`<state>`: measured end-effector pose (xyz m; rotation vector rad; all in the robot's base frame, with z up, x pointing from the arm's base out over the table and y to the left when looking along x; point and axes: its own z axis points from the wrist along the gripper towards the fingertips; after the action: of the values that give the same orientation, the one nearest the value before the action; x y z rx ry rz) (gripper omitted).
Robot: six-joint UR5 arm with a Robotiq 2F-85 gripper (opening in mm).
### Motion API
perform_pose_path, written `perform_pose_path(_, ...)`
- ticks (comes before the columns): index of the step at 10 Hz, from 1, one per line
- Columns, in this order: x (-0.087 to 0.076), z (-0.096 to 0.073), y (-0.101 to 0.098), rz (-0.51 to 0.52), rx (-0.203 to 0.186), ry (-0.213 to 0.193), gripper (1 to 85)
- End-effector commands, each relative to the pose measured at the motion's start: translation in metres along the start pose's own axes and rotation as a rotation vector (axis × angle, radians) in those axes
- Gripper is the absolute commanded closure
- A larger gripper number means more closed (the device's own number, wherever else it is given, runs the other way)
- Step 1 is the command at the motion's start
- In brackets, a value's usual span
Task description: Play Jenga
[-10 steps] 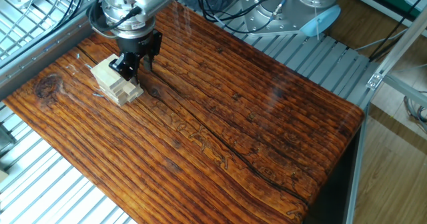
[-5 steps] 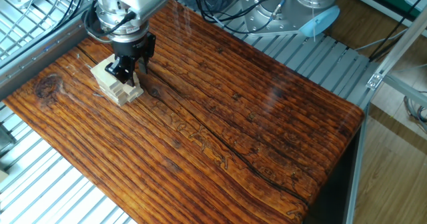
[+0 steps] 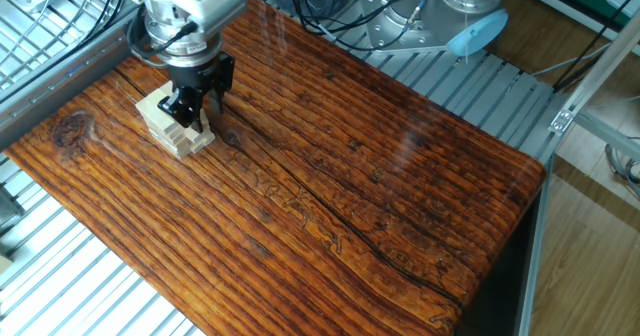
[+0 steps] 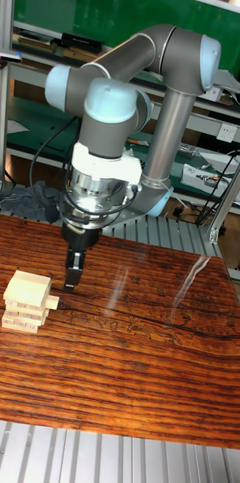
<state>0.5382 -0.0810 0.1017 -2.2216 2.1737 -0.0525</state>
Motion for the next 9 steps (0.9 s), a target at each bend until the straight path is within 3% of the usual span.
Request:
perform_pose_path(1, 0.0003, 0.0063, 0.0016, 0.046, 0.002, -0.037, 39.7)
perform_pose_path(9, 0.0065, 0.0112, -0.0074, 0.025, 0.047, 0.01, 39.3)
